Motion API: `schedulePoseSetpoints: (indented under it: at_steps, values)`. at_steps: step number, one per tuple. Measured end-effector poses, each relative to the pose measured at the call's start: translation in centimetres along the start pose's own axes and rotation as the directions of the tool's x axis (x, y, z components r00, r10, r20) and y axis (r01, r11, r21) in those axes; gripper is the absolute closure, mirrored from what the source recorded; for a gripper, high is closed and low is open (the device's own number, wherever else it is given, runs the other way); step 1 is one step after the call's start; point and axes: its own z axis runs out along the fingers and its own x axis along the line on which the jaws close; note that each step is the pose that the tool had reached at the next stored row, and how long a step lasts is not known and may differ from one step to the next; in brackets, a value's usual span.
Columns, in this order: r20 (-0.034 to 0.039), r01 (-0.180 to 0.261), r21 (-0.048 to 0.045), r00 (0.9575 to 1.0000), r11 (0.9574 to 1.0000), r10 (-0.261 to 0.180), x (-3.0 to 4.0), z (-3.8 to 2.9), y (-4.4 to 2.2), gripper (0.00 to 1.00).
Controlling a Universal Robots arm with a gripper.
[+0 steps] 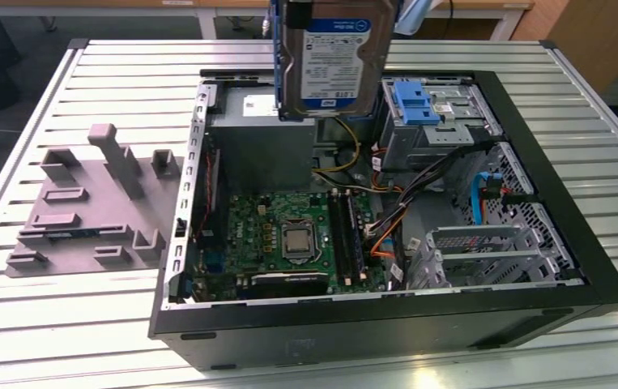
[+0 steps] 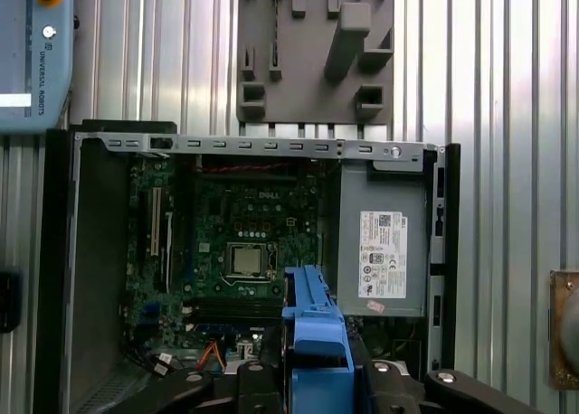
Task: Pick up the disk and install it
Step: 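Pick up the disk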
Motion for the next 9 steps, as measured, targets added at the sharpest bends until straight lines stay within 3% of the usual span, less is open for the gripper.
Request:
schedulePoseSetpoints:
  at_steps: [2,9]
  values:
    - [-0.0001,0.0,0.0,1.0,1.0,0.0,0.0,-0.02,-0.78,0.64]
    - [-0.0001,0.0,0.0,1.0,1.0,0.0,0.0,-0.02,-0.87,0.64]
